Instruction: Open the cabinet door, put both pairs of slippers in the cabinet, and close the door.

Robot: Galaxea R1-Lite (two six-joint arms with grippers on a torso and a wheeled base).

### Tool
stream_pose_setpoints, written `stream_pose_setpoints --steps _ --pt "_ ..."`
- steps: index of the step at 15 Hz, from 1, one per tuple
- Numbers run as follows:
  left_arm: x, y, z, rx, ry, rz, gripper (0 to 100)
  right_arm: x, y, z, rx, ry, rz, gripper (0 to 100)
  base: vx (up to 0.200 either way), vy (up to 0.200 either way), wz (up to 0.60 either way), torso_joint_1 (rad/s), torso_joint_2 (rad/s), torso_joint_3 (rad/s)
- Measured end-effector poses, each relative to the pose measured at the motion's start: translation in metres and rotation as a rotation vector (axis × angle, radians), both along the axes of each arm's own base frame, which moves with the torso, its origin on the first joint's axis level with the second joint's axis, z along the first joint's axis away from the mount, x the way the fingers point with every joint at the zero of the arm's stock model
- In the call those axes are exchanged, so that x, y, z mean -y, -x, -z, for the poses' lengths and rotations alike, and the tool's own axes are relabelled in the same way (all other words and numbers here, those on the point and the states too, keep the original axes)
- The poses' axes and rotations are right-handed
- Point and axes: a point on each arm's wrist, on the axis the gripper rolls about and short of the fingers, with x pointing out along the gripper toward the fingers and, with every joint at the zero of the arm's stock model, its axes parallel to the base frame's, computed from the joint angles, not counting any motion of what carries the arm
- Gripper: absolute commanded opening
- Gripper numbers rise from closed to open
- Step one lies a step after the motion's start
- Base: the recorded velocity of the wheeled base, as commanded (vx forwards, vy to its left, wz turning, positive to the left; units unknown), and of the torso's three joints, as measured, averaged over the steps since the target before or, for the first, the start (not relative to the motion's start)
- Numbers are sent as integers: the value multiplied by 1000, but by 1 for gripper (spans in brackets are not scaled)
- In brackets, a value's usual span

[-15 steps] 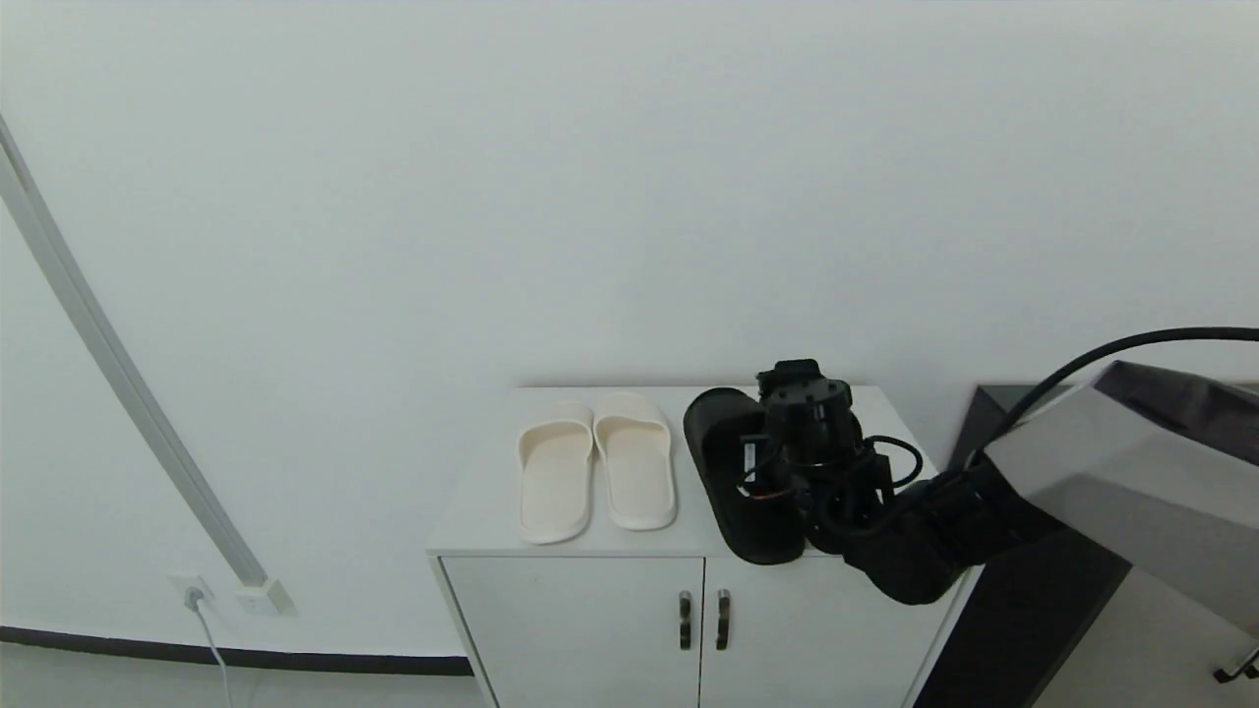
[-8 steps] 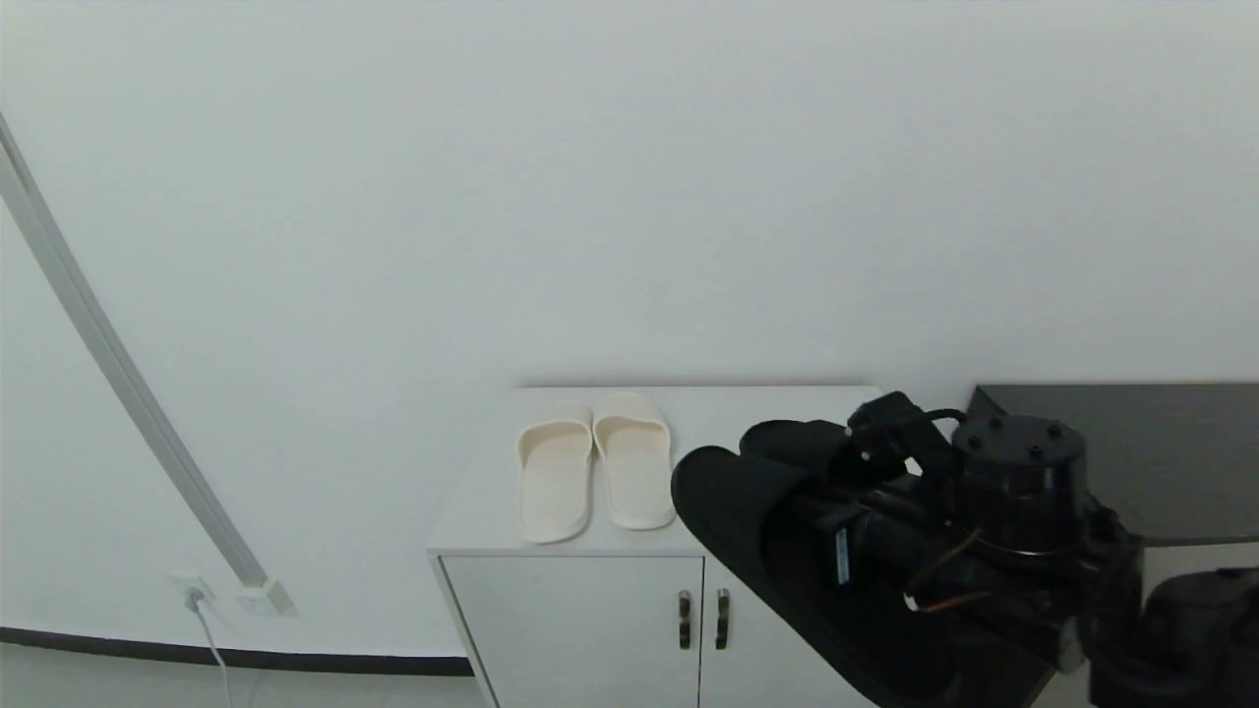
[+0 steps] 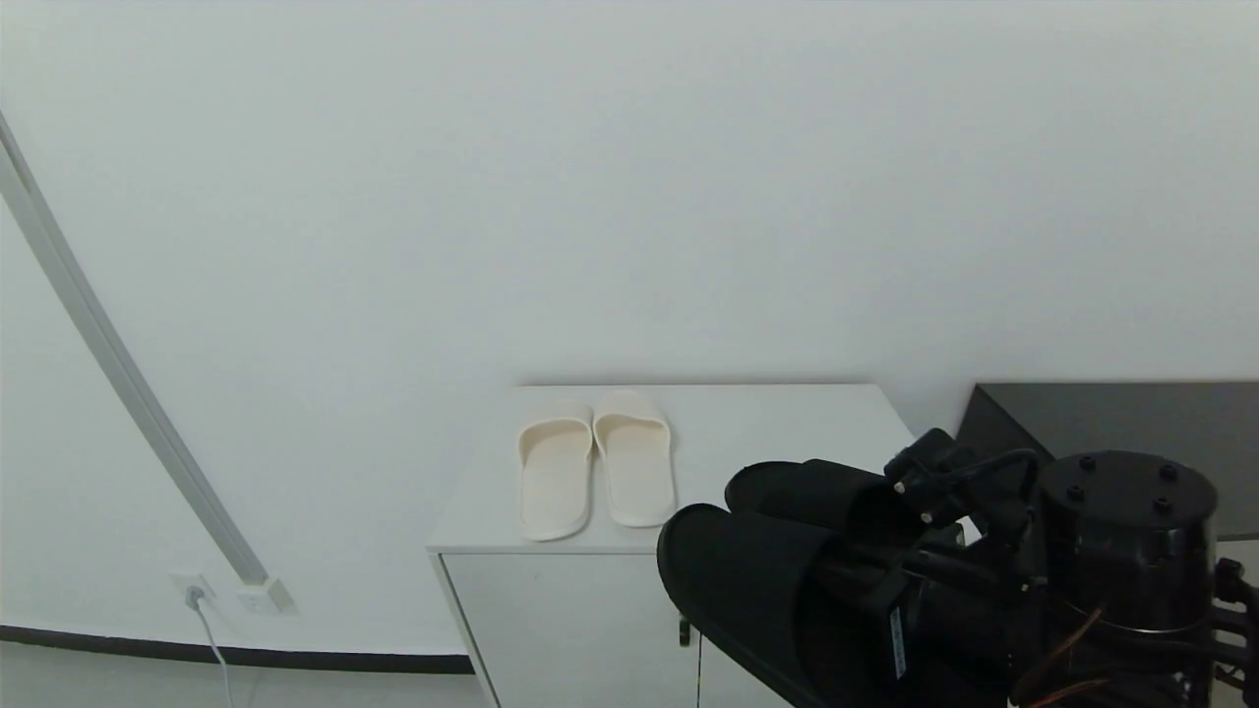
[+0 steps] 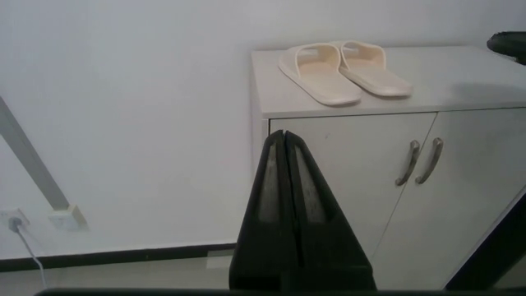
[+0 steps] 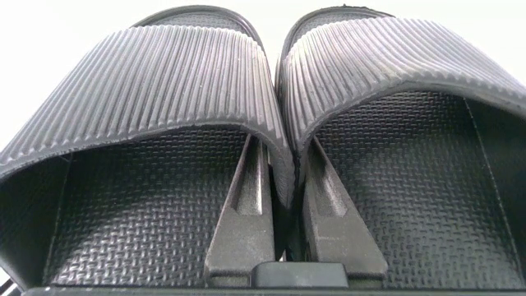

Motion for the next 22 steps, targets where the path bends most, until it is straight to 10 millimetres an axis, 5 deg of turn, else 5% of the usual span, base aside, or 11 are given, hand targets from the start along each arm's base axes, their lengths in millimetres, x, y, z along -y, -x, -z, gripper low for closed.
stream_pose_setpoints --steps 4,22 --pt "0 0 0 0 0 0 0 1 4 0 -1 -3 -12 0 -200 0 0 -7 1 4" --pt "0 0 0 1 -2 1 0 4 8 8 -23 22 -28 0 0 0 0 -14 32 17"
